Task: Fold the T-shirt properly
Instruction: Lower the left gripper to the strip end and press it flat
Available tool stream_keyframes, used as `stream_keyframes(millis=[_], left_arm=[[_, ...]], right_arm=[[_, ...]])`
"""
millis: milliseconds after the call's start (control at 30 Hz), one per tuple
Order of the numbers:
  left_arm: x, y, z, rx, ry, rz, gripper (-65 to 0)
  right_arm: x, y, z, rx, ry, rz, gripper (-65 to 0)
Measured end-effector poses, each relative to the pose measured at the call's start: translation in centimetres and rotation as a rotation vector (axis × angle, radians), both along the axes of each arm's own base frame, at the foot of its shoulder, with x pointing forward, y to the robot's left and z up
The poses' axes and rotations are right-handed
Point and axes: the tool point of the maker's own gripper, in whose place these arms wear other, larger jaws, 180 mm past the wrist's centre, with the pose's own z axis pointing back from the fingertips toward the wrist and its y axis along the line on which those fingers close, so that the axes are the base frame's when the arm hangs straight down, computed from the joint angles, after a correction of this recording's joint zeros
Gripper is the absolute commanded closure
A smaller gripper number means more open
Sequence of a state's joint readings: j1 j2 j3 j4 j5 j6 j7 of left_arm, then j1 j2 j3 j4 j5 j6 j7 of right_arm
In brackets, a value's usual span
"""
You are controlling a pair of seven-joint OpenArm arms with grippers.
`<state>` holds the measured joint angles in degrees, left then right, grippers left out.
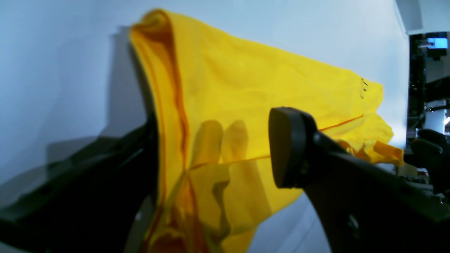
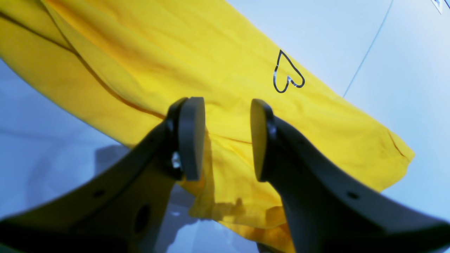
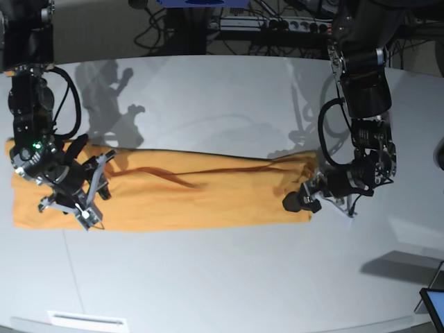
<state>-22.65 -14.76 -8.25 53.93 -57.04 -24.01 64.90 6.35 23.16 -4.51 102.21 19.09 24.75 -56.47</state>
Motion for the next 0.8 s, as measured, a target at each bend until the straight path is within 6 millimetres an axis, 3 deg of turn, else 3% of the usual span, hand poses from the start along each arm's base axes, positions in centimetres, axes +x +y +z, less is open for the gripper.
stream_keyframes(millis=[100, 167, 333, 367, 600, 800], left_arm=[[0.0, -0.1, 0.0, -0.001, 0.0, -0.002, -38.3], [0.0, -0.1, 0.0, -0.001, -0.001, -0.001, -33.8], [-0.6, -0.1, -0.8, 0.022, 0.035, -0.017, -2.7], [-0.8, -0.2, -1.0, 0.019, 0.039, -0.019, 0.0], [-0.9, 0.2, -1.0, 0.021, 0.04, -0.012, 0.0], [-1.2, 3.5, -0.5, 0.078, 0.043, 0.011, 0.0]], right_arm=[[0.0, 0.0, 0.0, 0.0, 0.0, 0.0, -21.0], [0.0, 0.0, 0.0, 0.0, 0.0, 0.0, -21.0], [0.0, 0.0, 0.0, -0.001, 0.0, 0.0, -21.0], [0.0, 0.0, 0.0, 0.0, 0.0, 0.0, -21.0], [0.0, 0.0, 0.0, 0.0, 0.0, 0.0, -21.0], [0.0, 0.0, 0.0, 0.0, 0.001, 0.0, -21.0]])
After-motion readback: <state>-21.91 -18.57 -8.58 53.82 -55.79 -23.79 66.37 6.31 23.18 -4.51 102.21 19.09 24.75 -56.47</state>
